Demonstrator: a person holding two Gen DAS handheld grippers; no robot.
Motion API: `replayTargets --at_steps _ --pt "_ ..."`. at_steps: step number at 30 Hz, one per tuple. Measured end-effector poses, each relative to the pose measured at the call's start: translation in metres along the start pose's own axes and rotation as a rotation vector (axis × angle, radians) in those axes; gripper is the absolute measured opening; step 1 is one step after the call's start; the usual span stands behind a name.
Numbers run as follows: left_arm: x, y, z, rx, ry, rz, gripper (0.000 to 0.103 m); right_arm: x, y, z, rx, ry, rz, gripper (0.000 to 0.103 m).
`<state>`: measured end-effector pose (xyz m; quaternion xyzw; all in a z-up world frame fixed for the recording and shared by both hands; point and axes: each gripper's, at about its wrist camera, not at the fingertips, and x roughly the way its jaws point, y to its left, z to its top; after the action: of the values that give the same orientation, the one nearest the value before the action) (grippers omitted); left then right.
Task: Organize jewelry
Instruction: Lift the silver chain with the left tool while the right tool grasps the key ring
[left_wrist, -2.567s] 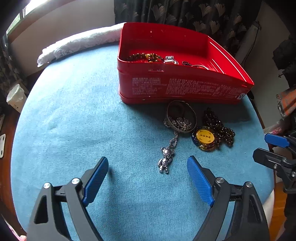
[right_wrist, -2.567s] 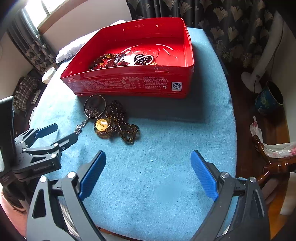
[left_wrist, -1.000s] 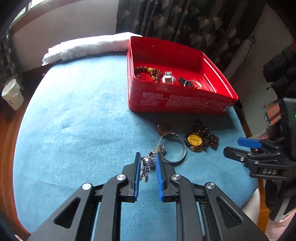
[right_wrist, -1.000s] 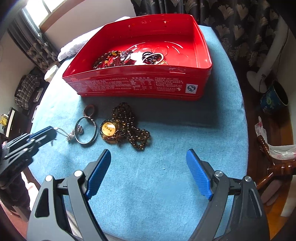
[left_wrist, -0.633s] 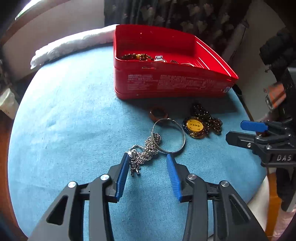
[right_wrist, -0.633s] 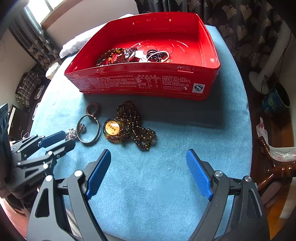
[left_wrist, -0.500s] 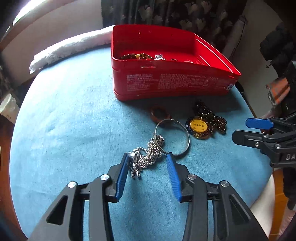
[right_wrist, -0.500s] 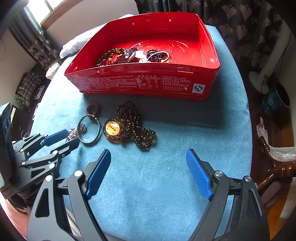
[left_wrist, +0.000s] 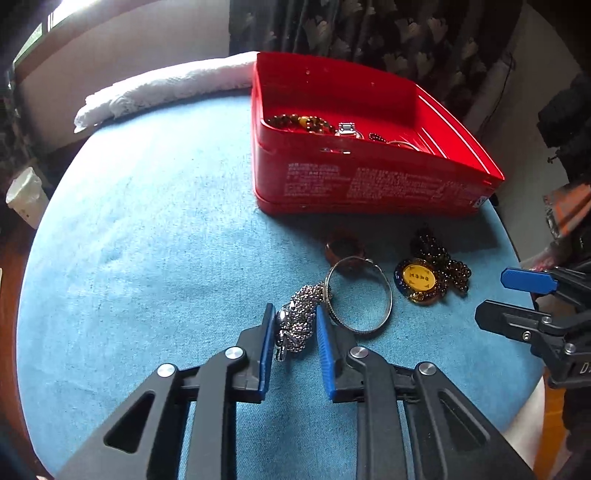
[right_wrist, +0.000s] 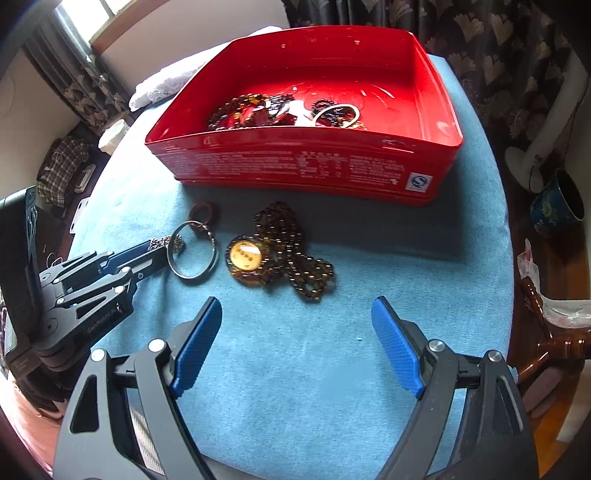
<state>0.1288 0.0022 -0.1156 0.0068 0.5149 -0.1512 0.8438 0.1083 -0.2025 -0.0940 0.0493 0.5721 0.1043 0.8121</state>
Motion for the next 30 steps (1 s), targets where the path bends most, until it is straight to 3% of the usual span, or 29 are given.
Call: replayTargets --at_steps 13,25,30 --pt "-0.021 0.032 -0.01 -0.05 -0.011 0.02 0.022 0.01 0.04 0.006 -0.052 0.037 0.079 0.069" --pt "-0.027 0.064 -0.019 -0.118 -0.015 -0.039 0.022 0.036 0.096 0.027 -0.147 0.099 0.193 0.064" --pt "-0.02 0.071 -0.021 -0.142 0.006 -0.068 0.022 0.048 0.11 0.03 -0.169 0.142 0.251 0.055"
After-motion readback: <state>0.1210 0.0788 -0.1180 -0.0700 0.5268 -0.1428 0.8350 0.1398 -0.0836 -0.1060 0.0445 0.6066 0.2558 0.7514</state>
